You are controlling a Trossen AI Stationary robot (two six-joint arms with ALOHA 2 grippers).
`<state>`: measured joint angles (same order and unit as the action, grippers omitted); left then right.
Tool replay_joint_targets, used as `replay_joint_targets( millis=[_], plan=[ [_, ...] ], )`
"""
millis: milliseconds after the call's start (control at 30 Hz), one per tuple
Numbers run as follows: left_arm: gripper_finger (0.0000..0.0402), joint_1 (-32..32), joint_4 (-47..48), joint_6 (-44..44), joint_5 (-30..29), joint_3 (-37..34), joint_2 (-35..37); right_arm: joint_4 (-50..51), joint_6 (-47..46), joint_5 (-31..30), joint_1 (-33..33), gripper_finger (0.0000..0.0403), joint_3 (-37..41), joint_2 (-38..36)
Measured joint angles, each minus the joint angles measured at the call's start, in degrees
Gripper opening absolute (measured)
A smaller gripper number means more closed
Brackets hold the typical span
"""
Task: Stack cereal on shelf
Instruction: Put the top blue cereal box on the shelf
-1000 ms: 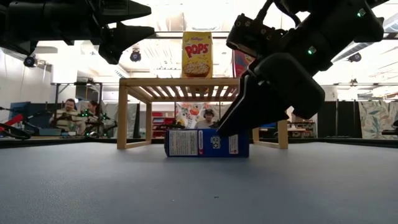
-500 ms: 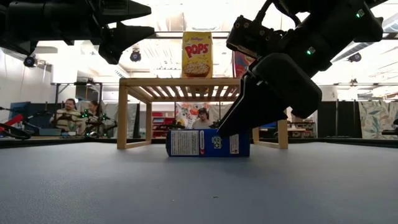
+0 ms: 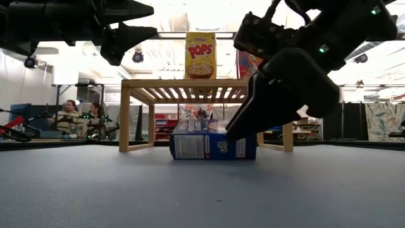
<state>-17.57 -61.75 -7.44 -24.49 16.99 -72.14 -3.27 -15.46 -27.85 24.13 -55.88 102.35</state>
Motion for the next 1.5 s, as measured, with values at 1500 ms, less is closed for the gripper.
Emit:
replay_joint_targets(
  millis=[1500],
  plan=[
    [0.0219,-0.02,0.0,-0.2,0.0,0.0,0.0,-0.05,6.53,-0.83,-3.16,0.0254,-1.03,0.13]
  ],
)
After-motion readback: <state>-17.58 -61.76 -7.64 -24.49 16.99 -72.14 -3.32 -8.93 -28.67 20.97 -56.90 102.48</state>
